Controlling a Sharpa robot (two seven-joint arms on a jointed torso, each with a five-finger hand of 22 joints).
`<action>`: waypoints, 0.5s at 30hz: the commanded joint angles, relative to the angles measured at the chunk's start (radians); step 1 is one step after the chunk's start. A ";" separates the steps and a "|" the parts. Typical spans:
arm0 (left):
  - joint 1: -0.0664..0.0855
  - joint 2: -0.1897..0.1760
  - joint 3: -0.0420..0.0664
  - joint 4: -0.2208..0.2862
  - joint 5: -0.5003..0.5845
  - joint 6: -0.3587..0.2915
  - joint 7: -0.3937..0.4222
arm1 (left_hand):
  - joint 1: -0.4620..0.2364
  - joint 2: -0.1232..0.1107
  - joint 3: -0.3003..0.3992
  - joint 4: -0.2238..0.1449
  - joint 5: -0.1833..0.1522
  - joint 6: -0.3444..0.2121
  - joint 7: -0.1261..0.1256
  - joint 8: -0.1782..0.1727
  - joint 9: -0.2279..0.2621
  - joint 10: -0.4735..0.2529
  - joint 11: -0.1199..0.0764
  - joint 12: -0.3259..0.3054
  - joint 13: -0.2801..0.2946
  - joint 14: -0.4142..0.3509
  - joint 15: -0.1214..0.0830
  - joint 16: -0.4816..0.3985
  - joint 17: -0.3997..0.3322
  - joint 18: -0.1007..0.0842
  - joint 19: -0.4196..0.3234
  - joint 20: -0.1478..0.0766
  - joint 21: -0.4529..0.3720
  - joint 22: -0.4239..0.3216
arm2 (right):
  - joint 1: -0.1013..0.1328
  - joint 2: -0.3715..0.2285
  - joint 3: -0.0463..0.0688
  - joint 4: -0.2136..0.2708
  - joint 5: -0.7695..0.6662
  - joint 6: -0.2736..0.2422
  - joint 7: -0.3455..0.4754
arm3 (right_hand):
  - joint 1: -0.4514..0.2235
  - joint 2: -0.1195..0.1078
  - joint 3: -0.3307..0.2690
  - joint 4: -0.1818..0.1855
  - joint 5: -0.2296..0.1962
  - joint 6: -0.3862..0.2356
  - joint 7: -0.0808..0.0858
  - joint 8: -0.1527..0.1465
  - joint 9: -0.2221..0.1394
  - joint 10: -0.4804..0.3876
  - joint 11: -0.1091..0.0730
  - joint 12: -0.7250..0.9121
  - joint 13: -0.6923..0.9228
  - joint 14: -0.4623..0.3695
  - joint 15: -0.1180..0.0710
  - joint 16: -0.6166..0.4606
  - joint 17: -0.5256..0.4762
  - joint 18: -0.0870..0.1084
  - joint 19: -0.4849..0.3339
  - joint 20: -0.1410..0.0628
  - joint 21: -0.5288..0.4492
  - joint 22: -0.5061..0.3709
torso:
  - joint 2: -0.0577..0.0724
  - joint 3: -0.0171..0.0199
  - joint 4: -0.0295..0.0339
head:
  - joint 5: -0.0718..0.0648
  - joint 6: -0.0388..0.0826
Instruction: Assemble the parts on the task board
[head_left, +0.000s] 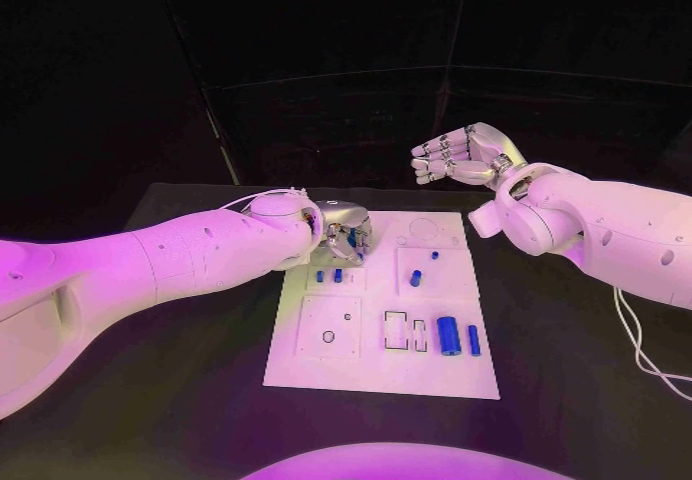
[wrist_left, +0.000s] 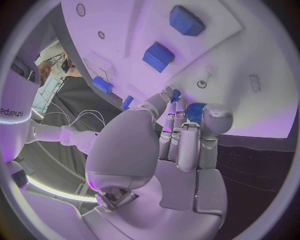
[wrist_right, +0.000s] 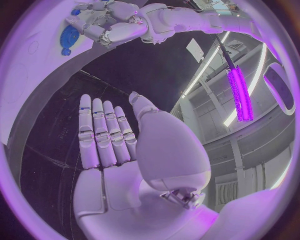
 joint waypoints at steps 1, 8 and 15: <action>-0.003 0.001 -0.002 -0.002 -0.018 0.033 -0.027 | 0.000 0.010 0.007 -0.001 -0.003 0.008 0.001 0.000 -0.002 0.007 -0.001 -0.002 -0.001 0.029 -0.007 0.004 0.001 -0.007 0.007 -0.001 0.004 0.002 | 0.002 0.001 0.001 0.001 0.003 -0.001 0.009 | -0.002 0.006 -0.006 0.001 0.007 -0.007 0.002 -0.003 -0.001 -0.005 0.000 0.007 0.000 0.005 0.000 0.006 -0.001 0.003 0.000 0.009 -0.007 0.001 | 0.000 -0.0001 0.0007 | 0.000 0.000; -0.003 0.000 -0.002 0.002 -0.021 0.019 -0.025 | -0.010 -0.005 0.008 -0.005 -0.005 -0.006 0.006 -0.015 -0.013 -0.021 0.007 -0.022 -0.015 0.028 -0.003 0.003 -0.004 -0.008 0.010 0.000 0.007 0.006 | 0.002 0.001 0.001 0.001 0.003 -0.001 0.008 | -0.002 0.006 -0.006 0.001 0.007 -0.007 0.002 -0.003 -0.001 -0.005 0.000 0.007 0.000 0.005 0.000 0.006 -0.001 0.003 0.000 0.009 -0.007 0.001 | 0.000 -0.0008 0.0004 | -0.001 0.001; -0.004 -0.007 -0.002 0.009 -0.021 0.001 -0.022 | -0.015 -0.017 0.000 -0.009 -0.006 -0.018 0.010 -0.029 -0.025 -0.054 0.014 -0.037 -0.023 0.027 0.003 0.002 -0.010 -0.008 0.009 0.005 0.003 0.003 | 0.002 0.001 0.001 0.001 0.003 0.000 0.008 | -0.002 0.006 -0.006 0.001 0.007 -0.007 0.002 -0.003 -0.001 -0.005 0.000 0.007 0.000 0.005 0.000 0.006 -0.001 0.003 0.000 0.009 -0.007 0.001 | -0.001 -0.0010 0.0014 | -0.002 0.000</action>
